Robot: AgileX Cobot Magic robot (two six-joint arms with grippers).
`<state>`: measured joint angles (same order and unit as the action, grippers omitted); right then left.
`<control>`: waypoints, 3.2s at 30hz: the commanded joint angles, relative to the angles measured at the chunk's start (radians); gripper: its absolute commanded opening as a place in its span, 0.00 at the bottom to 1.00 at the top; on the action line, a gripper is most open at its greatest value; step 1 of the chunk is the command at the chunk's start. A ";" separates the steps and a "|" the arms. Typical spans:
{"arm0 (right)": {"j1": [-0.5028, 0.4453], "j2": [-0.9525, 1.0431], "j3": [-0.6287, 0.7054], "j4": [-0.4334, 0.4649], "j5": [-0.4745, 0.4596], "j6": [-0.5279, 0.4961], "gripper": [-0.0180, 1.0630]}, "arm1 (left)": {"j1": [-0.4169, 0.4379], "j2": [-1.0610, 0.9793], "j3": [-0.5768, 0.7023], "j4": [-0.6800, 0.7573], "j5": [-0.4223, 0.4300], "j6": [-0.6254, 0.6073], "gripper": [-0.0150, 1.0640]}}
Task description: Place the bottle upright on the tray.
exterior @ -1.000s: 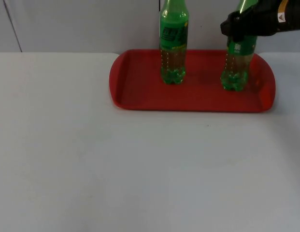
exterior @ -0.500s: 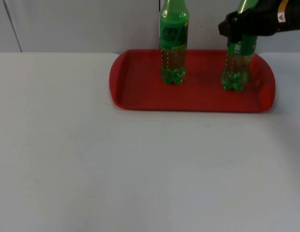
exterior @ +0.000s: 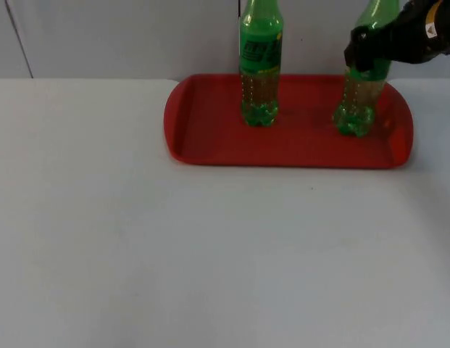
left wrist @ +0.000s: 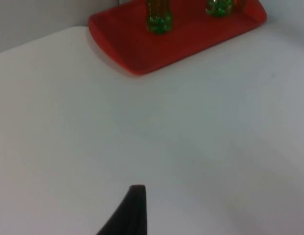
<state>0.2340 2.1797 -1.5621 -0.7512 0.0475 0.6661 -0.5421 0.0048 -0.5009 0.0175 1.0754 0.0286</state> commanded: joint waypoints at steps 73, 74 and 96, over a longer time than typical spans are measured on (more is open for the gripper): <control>0.112 -0.465 0.278 0.674 0.688 -0.628 0.99 | -0.006 -0.005 0.005 -0.006 -0.001 0.001 0.99; 0.112 -0.465 0.278 0.674 0.688 -0.628 0.99 | -0.006 -0.005 0.005 -0.006 -0.001 0.001 0.99; 0.112 -1.196 0.654 0.702 0.676 -0.633 0.99 | -0.006 -0.005 0.005 -0.006 -0.001 0.001 0.99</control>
<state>0.3434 1.0574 -0.9142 -0.0597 0.6983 0.0417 -0.5421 0.0048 -0.5009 0.0175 1.0754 0.0286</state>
